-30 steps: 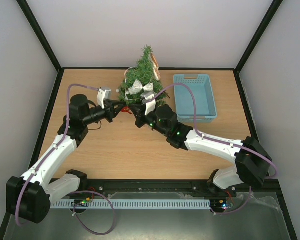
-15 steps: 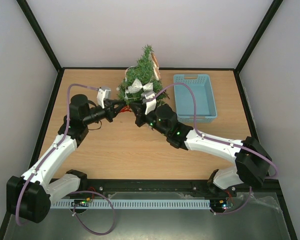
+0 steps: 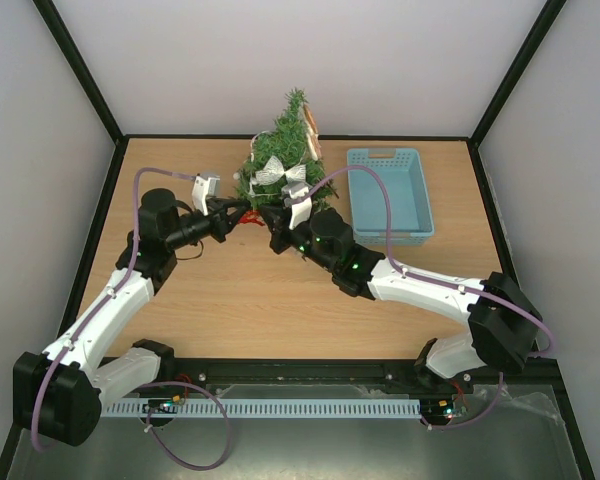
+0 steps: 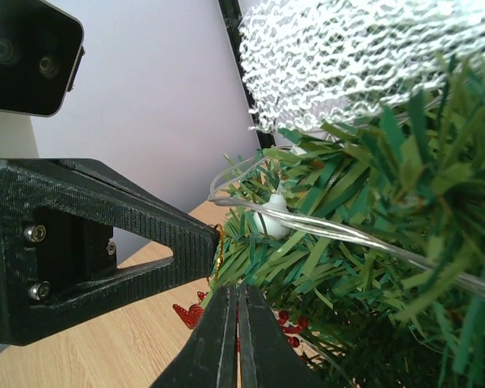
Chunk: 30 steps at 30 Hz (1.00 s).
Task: Decorate the small christmas tree
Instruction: Hang the decoration item on the Christmas tree.
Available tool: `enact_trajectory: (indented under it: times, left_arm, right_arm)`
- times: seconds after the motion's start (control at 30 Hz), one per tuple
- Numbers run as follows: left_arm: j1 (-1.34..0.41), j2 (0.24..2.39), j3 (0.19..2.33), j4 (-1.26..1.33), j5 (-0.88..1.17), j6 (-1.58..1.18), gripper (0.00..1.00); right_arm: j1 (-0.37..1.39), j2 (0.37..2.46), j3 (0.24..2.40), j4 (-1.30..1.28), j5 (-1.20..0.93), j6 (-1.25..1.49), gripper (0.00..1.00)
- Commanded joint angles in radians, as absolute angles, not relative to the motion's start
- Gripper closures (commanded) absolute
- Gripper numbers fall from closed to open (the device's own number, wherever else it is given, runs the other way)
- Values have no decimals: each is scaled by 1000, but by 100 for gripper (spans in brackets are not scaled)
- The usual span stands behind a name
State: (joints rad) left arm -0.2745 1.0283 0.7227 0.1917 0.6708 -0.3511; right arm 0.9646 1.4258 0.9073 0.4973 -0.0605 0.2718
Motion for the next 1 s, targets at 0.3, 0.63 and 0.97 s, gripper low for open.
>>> enact_trajectory:
  times: [0.3,0.63,0.97]
  left_arm:
    - [-270,985,745,198,650,-374,98]
    - [-268,972,757,109,617,-360,98]
    - [-251,1002,761,161,655,-410,98]
  right_arm:
    - [991,1422,942,532,-57,251,98]
    - [992,1361,883,510,-47,268,98]
    - [992,1296,849,502,-62,268,98]
